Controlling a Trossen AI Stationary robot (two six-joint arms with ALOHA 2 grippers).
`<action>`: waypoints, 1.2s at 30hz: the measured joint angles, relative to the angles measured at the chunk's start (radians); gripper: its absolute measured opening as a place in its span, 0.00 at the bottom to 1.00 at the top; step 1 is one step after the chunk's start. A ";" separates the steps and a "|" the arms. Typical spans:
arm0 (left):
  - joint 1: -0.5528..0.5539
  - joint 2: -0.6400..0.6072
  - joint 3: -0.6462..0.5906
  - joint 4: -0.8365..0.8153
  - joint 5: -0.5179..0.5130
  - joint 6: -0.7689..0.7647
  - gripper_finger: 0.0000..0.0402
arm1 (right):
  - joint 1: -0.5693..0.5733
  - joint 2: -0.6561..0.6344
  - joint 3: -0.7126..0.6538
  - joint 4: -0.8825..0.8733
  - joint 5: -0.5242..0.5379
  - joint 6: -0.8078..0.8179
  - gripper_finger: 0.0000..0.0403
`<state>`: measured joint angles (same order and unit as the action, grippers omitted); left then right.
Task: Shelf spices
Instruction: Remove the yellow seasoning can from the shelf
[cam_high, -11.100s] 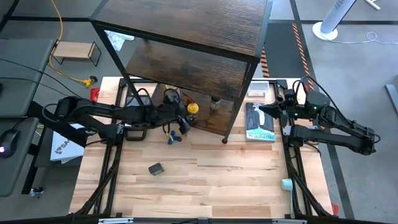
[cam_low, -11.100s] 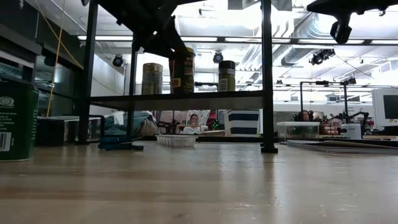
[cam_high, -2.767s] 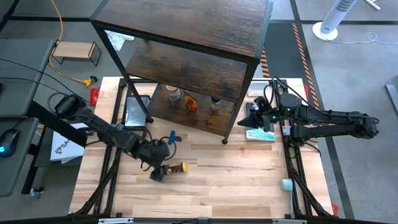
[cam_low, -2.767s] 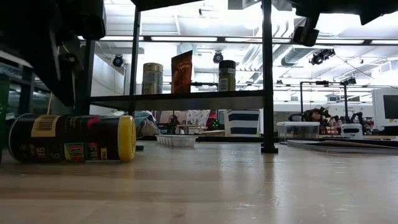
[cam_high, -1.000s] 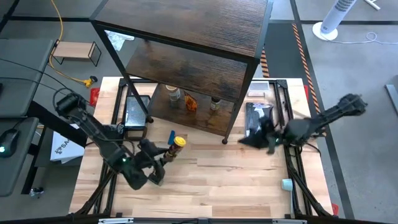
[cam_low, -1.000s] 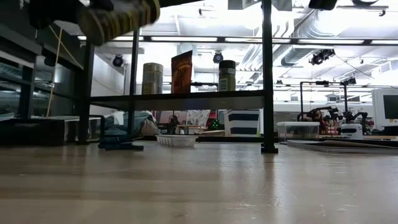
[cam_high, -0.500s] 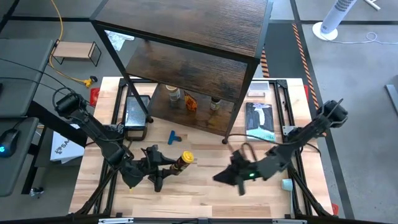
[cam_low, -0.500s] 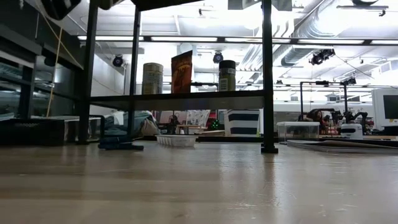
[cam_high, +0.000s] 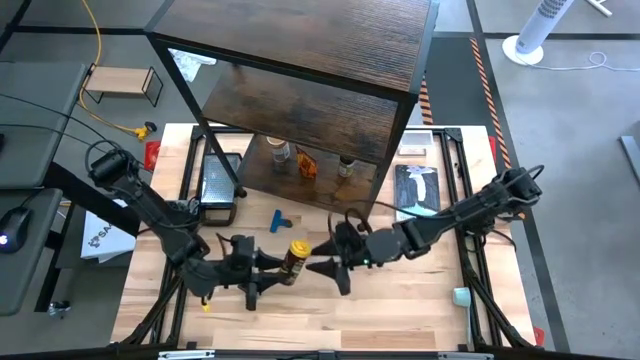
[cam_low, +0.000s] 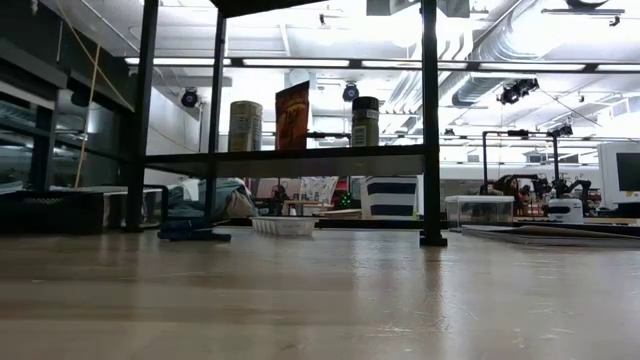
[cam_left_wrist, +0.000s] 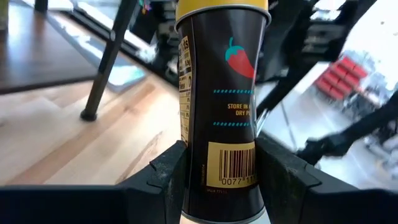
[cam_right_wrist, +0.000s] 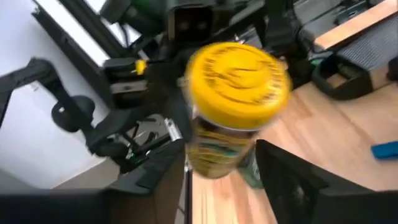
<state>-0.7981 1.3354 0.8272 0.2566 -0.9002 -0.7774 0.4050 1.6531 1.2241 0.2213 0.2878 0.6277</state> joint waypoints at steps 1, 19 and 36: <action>-0.008 0.000 0.000 0.024 -0.025 0.010 0.38 | -0.007 0.000 0.002 0.004 -0.002 0.000 0.52; 0.107 0.000 0.001 0.133 -0.018 0.170 0.38 | -0.111 0.001 0.003 0.187 -0.061 -0.004 0.63; 0.112 0.001 0.002 0.117 0.080 0.175 0.47 | -0.088 -0.002 0.020 0.103 -0.126 -0.077 0.49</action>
<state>-0.6866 1.3361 0.8288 0.3736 -0.8204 -0.6026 0.3168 1.6513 1.2442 0.3240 0.1616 0.5506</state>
